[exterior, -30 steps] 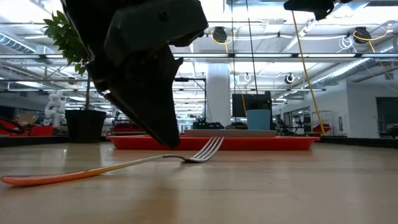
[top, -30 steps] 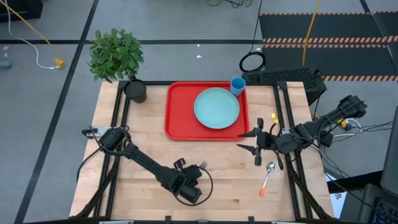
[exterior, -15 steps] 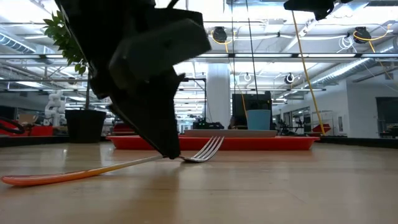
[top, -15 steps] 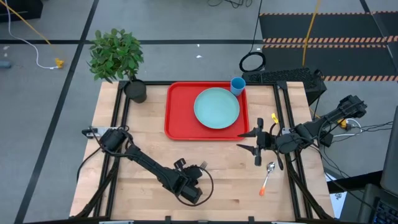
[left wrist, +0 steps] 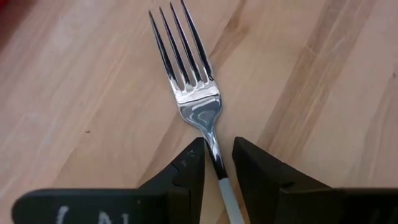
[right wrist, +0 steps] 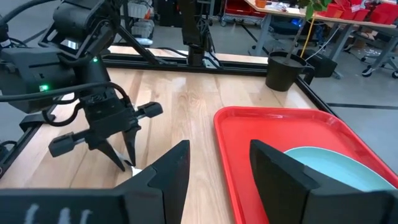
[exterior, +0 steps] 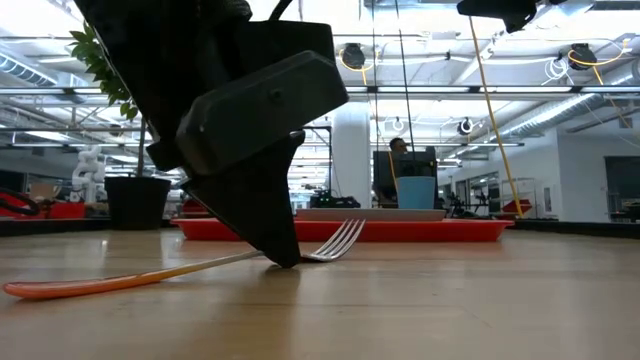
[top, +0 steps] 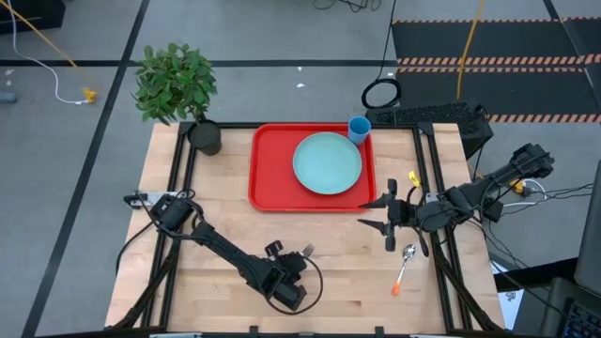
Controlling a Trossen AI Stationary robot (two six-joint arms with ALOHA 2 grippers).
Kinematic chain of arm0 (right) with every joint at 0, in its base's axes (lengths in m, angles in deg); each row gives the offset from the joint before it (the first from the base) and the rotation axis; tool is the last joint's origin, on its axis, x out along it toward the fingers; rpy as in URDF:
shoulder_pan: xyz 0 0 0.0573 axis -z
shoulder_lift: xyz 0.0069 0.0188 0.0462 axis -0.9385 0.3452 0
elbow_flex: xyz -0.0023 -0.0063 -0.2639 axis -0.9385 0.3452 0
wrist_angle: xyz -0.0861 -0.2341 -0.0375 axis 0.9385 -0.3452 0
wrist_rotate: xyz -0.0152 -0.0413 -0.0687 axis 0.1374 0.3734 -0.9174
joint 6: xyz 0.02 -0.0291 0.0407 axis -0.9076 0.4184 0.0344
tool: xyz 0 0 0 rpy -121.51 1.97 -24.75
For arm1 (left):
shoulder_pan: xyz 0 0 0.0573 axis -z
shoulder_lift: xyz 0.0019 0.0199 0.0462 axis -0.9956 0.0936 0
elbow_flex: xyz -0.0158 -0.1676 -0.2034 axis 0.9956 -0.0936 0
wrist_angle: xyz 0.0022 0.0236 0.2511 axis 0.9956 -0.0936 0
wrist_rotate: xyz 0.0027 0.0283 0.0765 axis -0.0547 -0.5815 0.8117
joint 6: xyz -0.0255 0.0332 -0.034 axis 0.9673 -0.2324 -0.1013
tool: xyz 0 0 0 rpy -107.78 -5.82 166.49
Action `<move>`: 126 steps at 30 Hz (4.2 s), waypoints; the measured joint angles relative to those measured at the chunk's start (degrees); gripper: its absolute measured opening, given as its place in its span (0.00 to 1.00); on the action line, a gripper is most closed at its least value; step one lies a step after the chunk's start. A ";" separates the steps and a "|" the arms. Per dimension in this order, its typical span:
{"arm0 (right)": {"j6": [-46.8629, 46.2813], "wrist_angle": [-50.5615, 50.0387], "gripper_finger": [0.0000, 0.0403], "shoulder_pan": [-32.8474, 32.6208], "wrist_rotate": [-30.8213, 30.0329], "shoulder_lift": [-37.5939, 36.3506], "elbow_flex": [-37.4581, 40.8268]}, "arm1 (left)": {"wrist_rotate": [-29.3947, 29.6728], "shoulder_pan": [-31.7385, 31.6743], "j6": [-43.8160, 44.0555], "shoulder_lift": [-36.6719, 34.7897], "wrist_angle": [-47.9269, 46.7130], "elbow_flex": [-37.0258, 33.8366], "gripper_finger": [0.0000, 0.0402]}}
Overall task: Pick and place plate/cup/fork/spoon on tray
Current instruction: Put the orange fork on the orange serving tray to the left of the blue plate
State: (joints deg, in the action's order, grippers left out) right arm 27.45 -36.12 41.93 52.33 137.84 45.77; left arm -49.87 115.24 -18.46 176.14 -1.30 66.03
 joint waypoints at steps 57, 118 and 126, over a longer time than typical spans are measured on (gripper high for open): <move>32.09 -0.50 0.40 0.19 -0.46 -3.89 0.00 | 18.42 -39.10 -8.12 -17.94 -14.47 0.13 0.03; 36.42 -1.13 0.40 4.66 -1.53 -4.07 0.00 | 8.78 -42.91 12.55 -2.58 -4.49 -0.11 0.07; 36.42 -1.09 0.40 4.66 -1.51 -4.07 0.00 | 7.36 -42.91 12.86 -2.58 -4.17 -0.18 0.07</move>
State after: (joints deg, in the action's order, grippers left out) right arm 63.87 -37.21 46.58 50.82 133.77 45.77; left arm -42.51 72.33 -5.61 173.56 -5.48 65.85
